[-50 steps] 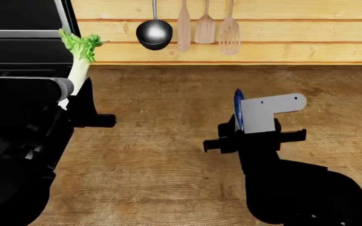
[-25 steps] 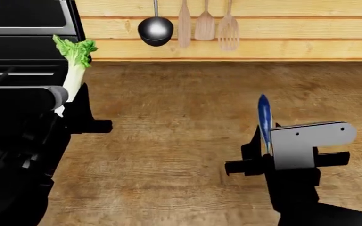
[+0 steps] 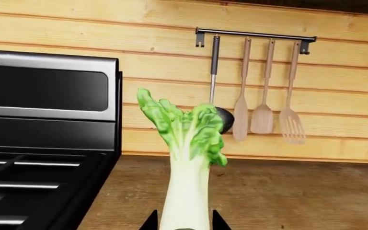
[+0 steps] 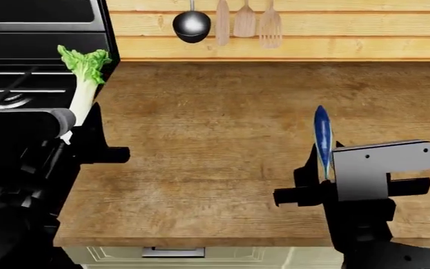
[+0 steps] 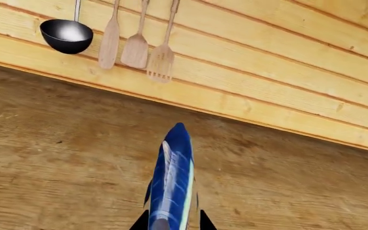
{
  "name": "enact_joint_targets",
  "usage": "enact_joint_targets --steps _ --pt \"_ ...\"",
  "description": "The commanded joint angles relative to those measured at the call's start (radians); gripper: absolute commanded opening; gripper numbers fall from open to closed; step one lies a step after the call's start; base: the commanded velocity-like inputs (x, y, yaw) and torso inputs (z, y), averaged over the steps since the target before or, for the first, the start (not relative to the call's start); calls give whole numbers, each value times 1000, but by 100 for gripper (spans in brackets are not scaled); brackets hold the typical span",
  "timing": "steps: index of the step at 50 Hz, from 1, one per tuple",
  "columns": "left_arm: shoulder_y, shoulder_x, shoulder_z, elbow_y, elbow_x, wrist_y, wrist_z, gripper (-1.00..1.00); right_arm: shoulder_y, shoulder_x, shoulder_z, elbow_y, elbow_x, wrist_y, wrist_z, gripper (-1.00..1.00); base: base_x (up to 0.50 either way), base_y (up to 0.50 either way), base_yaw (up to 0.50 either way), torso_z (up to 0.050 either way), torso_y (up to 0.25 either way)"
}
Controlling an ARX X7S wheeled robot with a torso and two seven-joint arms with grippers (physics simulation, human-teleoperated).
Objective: Place both pans onto different burners. Then place the celery and the fish on different pans.
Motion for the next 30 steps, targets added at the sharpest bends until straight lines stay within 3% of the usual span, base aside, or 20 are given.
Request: enact_joint_targets --steps 1,30 --pt "-10 -13 -19 10 -7 -5 53 -100 40 10 34 -3 45 11 -1 -100 0 500 0 0 0" --pt "-120 -108 -22 78 -79 -122 -43 -100 144 3 37 -18 174 61 63 -100 0 500 0 0 0"
